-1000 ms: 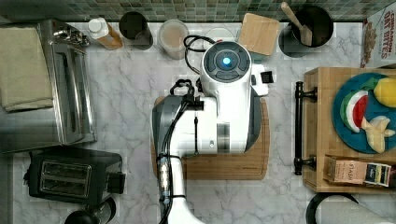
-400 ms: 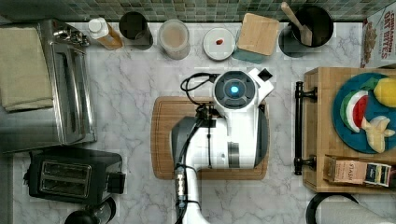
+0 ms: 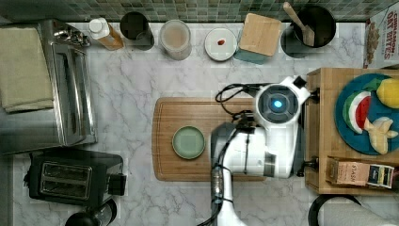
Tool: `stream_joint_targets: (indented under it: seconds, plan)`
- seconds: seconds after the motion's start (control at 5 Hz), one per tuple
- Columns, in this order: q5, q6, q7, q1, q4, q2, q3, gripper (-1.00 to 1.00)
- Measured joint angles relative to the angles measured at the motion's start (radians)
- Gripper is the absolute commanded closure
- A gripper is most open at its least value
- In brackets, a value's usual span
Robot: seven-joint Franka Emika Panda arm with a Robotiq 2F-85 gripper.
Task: Open the drawer.
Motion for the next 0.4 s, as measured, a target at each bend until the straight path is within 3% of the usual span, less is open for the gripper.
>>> stream_joint_targets:
  seconds: [0.4]
  plan:
    - [-0.006, 0.086, -0.001, -0.112, -0.018, 0.046, -0.058, -1.00]
